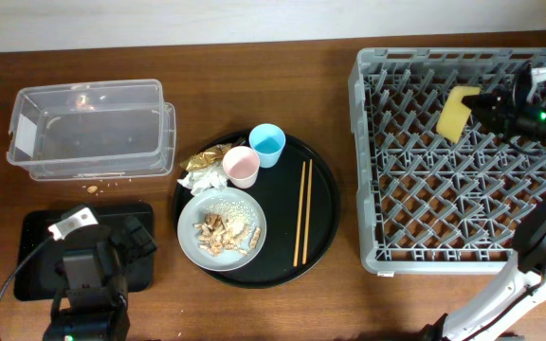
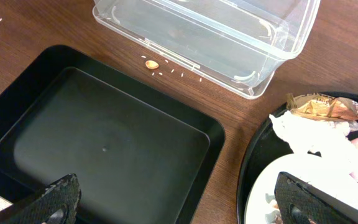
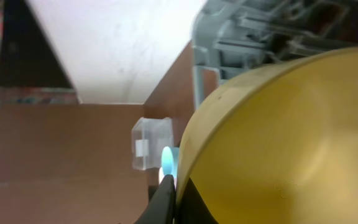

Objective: Sort waste into correct bins and load items into the dishwasher rack
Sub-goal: 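Lower the yellow bowl into the rack's back corner and release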

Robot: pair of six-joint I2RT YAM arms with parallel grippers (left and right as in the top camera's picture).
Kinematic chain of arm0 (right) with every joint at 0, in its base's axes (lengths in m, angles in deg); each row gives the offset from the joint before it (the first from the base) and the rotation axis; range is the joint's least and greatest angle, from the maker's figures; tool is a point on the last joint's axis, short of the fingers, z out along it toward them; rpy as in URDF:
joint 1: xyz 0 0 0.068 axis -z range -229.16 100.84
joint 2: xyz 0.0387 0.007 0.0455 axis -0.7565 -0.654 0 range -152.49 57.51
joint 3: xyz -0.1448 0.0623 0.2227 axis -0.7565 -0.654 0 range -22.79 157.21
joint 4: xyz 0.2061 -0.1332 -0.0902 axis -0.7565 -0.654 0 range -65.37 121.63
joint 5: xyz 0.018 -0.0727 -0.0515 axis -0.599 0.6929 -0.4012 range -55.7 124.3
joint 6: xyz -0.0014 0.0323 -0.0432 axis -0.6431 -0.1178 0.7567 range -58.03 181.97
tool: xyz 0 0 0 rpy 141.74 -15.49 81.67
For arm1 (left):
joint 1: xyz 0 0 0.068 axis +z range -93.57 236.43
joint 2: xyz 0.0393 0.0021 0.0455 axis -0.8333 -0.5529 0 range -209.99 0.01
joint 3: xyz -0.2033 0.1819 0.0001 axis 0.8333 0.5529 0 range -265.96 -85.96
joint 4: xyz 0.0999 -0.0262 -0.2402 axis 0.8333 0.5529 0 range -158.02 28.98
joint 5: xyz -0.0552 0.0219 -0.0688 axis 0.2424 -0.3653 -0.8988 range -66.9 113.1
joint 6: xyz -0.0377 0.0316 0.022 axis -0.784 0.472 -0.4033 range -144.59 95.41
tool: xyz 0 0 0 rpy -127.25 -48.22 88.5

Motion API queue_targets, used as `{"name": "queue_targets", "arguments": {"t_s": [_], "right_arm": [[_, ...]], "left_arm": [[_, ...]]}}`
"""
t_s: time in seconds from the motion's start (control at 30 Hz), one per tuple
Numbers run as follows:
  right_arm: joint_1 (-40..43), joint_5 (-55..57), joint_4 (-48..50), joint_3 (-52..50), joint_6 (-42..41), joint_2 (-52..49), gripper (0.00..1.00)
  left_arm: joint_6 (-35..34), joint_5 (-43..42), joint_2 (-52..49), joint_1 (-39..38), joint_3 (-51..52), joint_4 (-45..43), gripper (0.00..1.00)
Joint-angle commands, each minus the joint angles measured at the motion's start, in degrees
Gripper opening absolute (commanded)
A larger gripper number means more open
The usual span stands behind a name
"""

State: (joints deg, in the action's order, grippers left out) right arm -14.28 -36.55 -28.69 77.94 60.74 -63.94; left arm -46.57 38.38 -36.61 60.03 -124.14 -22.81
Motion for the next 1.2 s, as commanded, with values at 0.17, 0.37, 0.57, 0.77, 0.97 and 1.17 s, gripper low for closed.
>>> {"name": "queue_targets", "arguments": {"t_s": [0.17, 0.37, 0.57, 0.77, 0.97, 1.17], "right_arm": [[3.48, 16.17, -5.66, -0.31, -2.71, 2.60, 0.20], [4.24, 29.38, -11.15, 1.60, -7.67, 13.51, 0.44], [4.11, 45.09, -11.10, 1.60, -13.94, 24.33, 0.57], [0.72, 49.16, -7.26, 1.49, -14.32, 23.96, 0.53], [-8.17, 56.26, -1.20, 1.49, -14.34, 16.59, 0.23], [-12.96, 64.94, 1.60, 1.49, -20.33, 7.26, 0.08]], "left_arm": [[-0.31, 0.59, 0.33, -0.24, -0.76, -0.09, 0.99], [-0.31, 0.59, 0.33, -0.24, -0.76, -0.09, 0.99], [-0.31, 0.61, 0.33, -0.22, -0.76, -0.09, 0.99], [-0.31, 0.59, 0.33, -0.22, -0.76, -0.09, 0.99], [-0.31, 0.59, 0.33, -0.22, -0.76, -0.09, 0.99], [-0.31, 0.59, 0.33, -0.22, -0.76, -0.09, 0.99]]}}
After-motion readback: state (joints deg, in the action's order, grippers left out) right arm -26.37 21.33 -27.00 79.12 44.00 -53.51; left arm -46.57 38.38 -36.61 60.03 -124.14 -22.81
